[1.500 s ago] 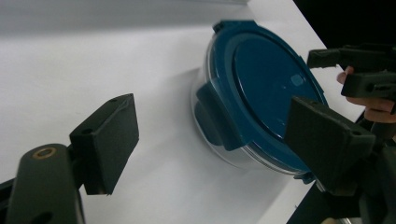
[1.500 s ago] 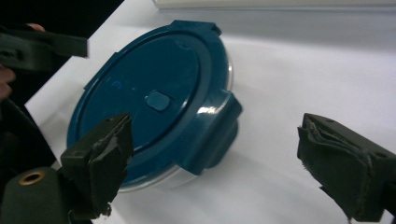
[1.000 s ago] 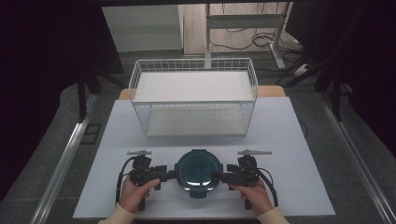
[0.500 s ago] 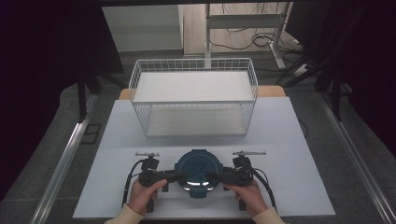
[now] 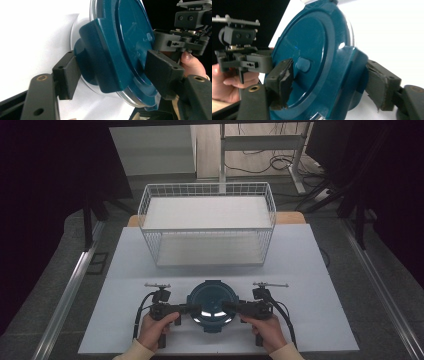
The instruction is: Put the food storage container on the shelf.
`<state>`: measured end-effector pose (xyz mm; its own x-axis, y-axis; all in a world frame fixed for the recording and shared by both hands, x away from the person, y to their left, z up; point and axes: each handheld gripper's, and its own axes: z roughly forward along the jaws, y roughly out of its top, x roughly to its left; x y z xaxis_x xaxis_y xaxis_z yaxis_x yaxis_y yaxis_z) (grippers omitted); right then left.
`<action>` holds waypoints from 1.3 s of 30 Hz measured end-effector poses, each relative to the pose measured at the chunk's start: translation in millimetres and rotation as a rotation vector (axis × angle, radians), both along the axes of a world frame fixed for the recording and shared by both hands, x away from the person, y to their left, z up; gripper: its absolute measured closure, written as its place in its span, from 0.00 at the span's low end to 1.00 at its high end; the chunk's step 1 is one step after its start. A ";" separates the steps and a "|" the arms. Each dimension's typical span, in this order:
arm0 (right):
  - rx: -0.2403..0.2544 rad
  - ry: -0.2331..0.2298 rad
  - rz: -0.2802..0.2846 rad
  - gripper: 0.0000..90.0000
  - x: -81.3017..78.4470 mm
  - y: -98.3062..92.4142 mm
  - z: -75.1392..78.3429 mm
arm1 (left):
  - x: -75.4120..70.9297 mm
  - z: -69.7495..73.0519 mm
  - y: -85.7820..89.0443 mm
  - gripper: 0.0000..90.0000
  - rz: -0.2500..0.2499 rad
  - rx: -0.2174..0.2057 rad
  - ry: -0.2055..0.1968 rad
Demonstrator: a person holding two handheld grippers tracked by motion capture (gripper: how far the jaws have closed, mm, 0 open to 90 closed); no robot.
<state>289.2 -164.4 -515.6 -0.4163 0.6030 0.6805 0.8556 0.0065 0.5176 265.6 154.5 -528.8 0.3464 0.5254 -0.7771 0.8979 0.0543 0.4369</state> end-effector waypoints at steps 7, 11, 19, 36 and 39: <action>0.018 -0.037 0.000 0.37 -6.5 -4.1 1.9 | -6.3 4.8 1.8 0.41 0.002 0.002 -0.024; 0.036 -0.062 0.002 0.39 -9.2 -6.1 2.0 | -9.9 6.4 2.6 0.43 0.006 0.000 -0.033; 0.039 -0.089 0.008 0.42 -13.7 -9.0 3.8 | -15.8 9.0 2.7 0.47 0.026 -0.004 -0.057; 0.022 -0.154 -0.008 0.42 -18.7 -10.0 12.3 | -20.0 14.7 0.2 0.51 0.016 0.002 -0.085; 0.022 -0.160 -0.008 0.42 -18.6 -9.8 13.8 | -20.4 16.1 0.3 0.51 0.019 0.002 -0.091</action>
